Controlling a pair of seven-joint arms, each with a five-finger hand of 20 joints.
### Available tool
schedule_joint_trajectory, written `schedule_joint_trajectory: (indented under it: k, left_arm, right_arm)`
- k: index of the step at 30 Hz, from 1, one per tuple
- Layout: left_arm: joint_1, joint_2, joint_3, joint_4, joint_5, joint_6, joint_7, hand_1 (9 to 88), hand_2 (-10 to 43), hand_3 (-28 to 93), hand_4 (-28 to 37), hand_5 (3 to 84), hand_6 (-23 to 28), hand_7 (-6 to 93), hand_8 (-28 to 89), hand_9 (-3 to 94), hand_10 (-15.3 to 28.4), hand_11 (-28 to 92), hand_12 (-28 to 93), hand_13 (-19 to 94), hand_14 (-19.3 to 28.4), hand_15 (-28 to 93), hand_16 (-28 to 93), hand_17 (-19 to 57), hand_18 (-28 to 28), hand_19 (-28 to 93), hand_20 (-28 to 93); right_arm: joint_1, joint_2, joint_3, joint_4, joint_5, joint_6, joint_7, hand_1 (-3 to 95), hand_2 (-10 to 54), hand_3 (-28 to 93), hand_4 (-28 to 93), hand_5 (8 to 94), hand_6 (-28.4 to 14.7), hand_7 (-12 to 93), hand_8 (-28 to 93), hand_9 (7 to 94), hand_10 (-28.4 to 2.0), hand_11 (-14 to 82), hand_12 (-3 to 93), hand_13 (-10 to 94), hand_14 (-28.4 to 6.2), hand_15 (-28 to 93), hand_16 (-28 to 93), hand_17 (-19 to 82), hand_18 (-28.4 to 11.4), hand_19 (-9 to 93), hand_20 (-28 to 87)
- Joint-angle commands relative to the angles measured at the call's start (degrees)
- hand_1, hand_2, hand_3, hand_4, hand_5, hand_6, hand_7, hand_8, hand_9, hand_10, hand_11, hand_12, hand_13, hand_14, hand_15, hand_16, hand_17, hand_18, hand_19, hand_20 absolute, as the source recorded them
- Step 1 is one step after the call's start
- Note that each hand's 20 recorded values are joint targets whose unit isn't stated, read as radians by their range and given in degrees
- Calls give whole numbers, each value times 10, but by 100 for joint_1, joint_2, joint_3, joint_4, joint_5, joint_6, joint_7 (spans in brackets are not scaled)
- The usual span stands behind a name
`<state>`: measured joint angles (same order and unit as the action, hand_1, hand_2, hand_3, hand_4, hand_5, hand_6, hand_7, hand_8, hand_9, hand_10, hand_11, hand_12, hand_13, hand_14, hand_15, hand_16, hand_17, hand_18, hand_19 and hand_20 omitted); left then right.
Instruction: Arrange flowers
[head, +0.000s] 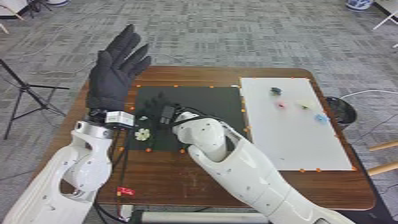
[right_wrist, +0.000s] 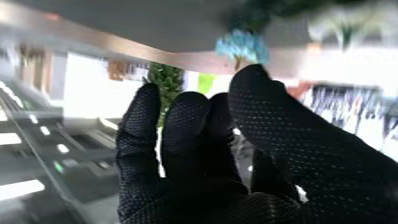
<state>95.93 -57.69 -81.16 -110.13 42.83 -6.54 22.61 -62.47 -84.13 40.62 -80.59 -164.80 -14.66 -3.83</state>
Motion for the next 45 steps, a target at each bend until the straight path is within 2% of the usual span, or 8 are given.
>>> schedule_joint_trajectory:
  k: [1, 16, 18, 28, 29, 36, 40, 45]
  left_arm:
    - [-40, -54, 57, -8, 5, 20, 11, 259, -17, 536, -282, 247, 0, 158, -87, 201, 95, 93, 175, 179, 126, 66, 80, -117, 191, 394, 70]
    - [-194, -121, 166, 50, 13, -90, -31, 259, -15, 535, -282, 249, 0, 160, -88, 202, 97, 91, 174, 179, 127, 71, 78, -117, 192, 399, 70]
    - [-258, -133, 258, 84, 52, 27, -41, 258, -15, 536, -282, 249, 1, 160, -88, 202, 97, 91, 174, 178, 127, 72, 78, -118, 193, 400, 70]
    - [-337, -180, 283, 137, 27, -35, -72, 256, -17, 541, -282, 253, 3, 156, -86, 204, 97, 93, 173, 178, 128, 74, 76, -128, 191, 398, 68]
    - [-317, -145, 283, 105, 27, 21, 7, 255, -18, 543, -282, 253, 3, 156, -86, 204, 97, 93, 173, 178, 129, 74, 76, -128, 190, 397, 67]
    - [-158, -158, 156, 52, 19, 19, 25, 255, -17, 540, -282, 254, 3, 157, -86, 204, 97, 93, 173, 179, 127, 70, 76, -127, 191, 396, 67]
    - [-197, -153, 200, 87, 8, 76, 48, 254, -17, 542, -282, 254, 2, 157, -86, 204, 96, 92, 173, 179, 127, 68, 78, -125, 190, 392, 66]
    - [-36, -162, 62, 4, 19, -11, 48, 256, -16, 540, -282, 254, 2, 156, -86, 205, 97, 91, 174, 180, 127, 67, 78, -124, 190, 389, 67]
  right_arm:
    - [158, -53, -265, 9, -50, 439, 402, 472, 47, 932, -202, 318, 114, 232, -158, 276, -139, 679, 800, 276, -139, 869, 597, 116, -190, 728, 546]
    - [406, -169, -602, 189, -403, 125, 1008, 469, 50, 932, -194, 274, 119, 214, -152, 279, -144, 665, 811, 276, -153, 880, 626, 106, -195, 734, 558]
    - [373, -238, -515, 274, -557, 56, 1039, 465, 53, 932, -197, 279, 122, 213, -151, 278, -147, 664, 816, 273, -156, 880, 629, 106, -199, 728, 559]
    - [358, -269, -463, 420, -895, -330, 1059, 448, 76, 932, -198, 302, 122, 204, -148, 276, -153, 675, 822, 269, -164, 875, 639, 106, -211, 714, 569]
    - [425, -231, -544, 420, -855, -294, 1064, 447, 78, 932, -199, 302, 122, 203, -148, 276, -154, 675, 822, 268, -164, 875, 639, 105, -211, 714, 570]
    - [505, 35, -745, 248, -758, -246, 1076, 444, 84, 932, -193, 321, 119, 206, -145, 282, -155, 680, 818, 272, -164, 876, 633, 104, -209, 712, 571]
    - [575, 133, -729, 257, -776, -229, 1033, 446, 82, 932, -194, 335, 117, 202, -146, 290, -153, 676, 821, 276, -164, 872, 637, 105, -207, 709, 571]
    - [678, 232, -896, 210, -646, -267, 1204, 452, 76, 932, -201, 362, 112, 191, -141, 298, -152, 666, 828, 280, -164, 864, 643, 108, -206, 704, 570]
